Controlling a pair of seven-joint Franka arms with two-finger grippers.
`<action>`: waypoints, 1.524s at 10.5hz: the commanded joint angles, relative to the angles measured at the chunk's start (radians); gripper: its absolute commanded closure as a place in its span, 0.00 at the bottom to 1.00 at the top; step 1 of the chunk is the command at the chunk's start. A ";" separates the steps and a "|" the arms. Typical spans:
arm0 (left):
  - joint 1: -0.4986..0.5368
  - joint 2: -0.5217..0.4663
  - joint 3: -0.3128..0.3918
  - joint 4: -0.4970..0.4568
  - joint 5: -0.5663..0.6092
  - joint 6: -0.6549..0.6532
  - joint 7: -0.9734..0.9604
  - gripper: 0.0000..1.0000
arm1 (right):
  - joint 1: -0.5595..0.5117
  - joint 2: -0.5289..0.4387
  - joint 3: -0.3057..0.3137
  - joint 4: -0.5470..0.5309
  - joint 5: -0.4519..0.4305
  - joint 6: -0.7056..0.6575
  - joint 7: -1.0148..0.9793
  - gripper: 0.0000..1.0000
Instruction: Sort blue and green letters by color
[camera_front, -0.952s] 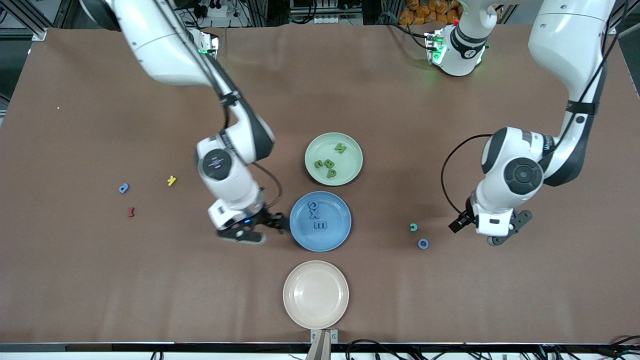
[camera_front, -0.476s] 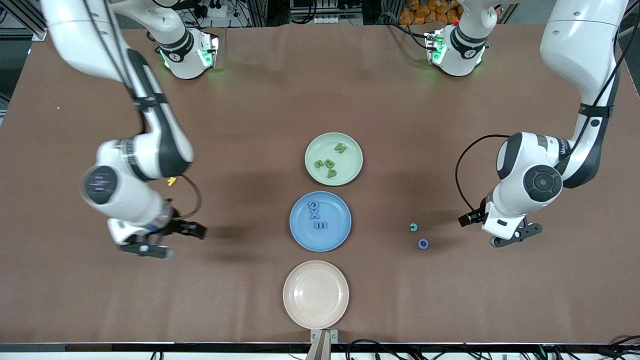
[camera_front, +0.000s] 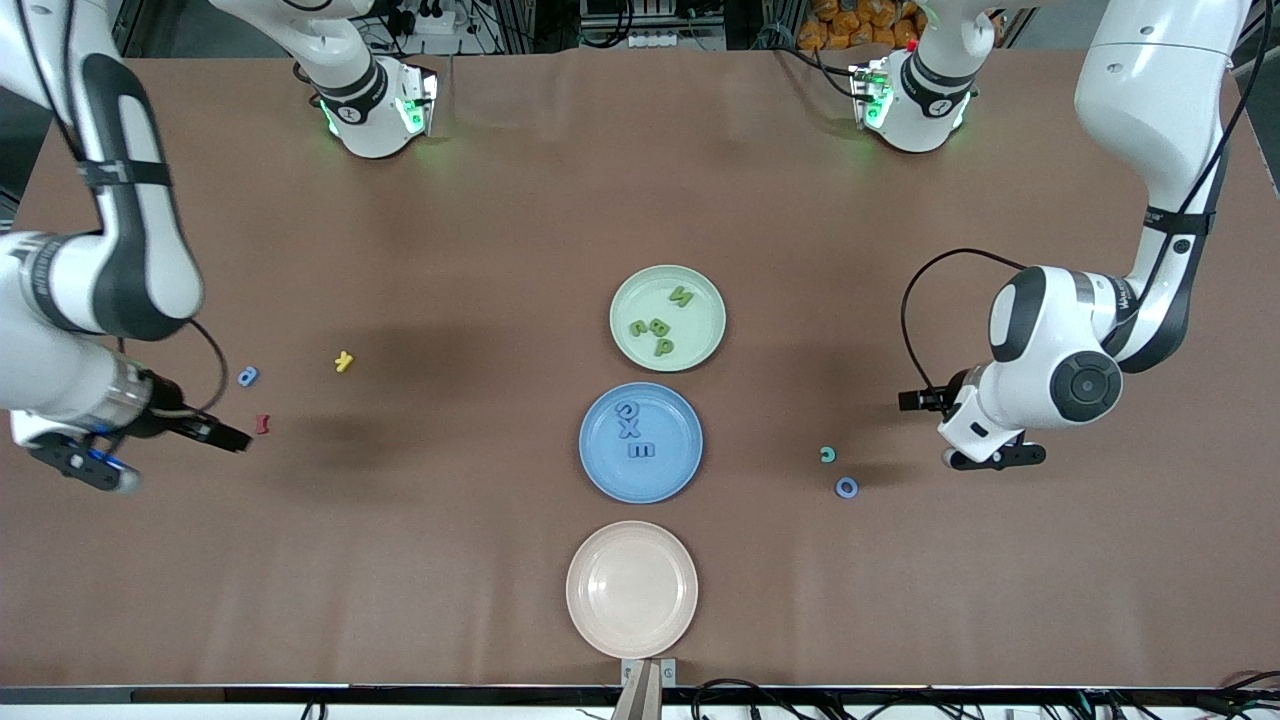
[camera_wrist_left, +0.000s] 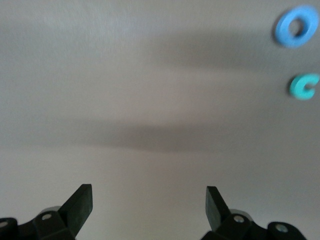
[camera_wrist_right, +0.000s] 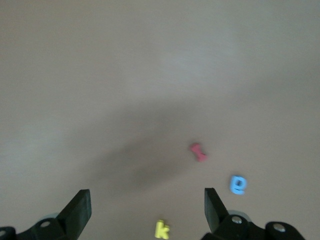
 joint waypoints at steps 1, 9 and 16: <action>-0.027 -0.083 0.072 -0.026 -0.040 -0.146 0.124 0.00 | -0.068 -0.078 -0.033 -0.146 -0.005 0.025 0.044 0.00; -0.124 -0.412 0.264 -0.009 -0.106 -0.269 0.135 0.00 | -0.094 -0.064 -0.036 -0.450 -0.144 0.428 0.311 0.00; -0.113 -0.506 0.232 0.176 -0.099 -0.377 0.144 0.00 | -0.137 -0.046 -0.032 -0.579 -0.137 0.634 0.305 0.00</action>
